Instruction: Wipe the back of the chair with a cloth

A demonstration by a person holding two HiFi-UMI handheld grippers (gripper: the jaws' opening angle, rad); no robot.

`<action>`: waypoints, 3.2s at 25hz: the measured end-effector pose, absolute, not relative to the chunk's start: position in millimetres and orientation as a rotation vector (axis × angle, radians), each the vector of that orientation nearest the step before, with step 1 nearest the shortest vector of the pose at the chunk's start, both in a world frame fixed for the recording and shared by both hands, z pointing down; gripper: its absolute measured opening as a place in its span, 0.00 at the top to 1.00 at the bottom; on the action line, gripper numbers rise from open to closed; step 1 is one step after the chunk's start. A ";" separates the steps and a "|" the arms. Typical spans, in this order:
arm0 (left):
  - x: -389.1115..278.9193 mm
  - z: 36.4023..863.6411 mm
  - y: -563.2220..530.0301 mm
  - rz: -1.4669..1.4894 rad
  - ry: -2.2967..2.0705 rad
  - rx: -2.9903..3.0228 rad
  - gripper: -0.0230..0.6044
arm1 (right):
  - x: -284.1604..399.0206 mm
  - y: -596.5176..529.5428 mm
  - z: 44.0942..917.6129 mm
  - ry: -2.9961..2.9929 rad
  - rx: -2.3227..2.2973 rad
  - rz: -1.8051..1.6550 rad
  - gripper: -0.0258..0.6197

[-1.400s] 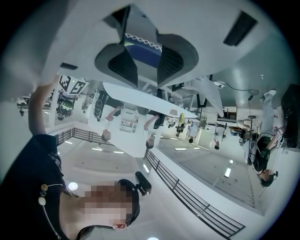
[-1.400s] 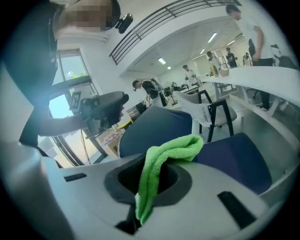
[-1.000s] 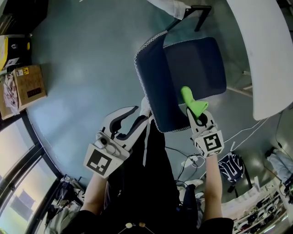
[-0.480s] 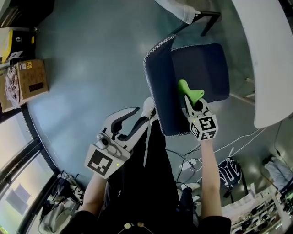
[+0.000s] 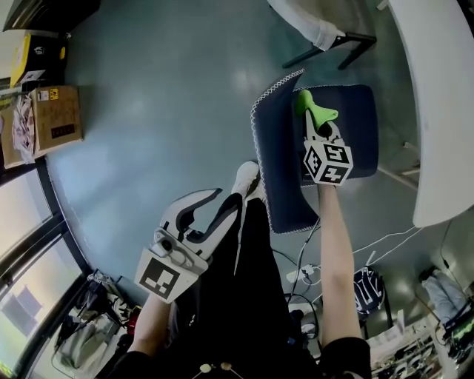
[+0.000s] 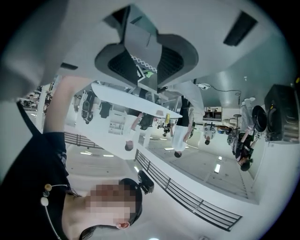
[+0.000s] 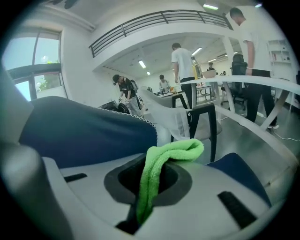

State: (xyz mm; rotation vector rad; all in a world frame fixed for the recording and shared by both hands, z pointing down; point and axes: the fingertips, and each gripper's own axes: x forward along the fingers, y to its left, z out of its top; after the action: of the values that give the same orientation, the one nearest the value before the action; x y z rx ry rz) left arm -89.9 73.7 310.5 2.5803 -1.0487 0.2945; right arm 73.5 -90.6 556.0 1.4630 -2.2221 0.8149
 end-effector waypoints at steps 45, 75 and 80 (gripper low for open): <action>-90.0 317.7 61.6 0.272 -1.027 2.588 0.75 | -2.5 -62.4 513.0 -2.453 1.185 0.723 0.93; -50.4 319.0 64.0 0.285 -0.919 2.634 0.75 | 17.6 68.7 501.1 -2.474 0.853 0.855 0.93; -50.1 317.3 68.4 0.289 -0.931 2.634 0.75 | 22.5 97.6 501.1 -2.450 0.701 0.848 0.93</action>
State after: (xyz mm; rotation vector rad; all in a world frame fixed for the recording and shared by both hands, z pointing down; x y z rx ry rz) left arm -50.1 68.4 317.3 2.6340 -0.9313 0.2890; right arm 22.5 97.6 501.1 0.7015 -2.4501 0.8478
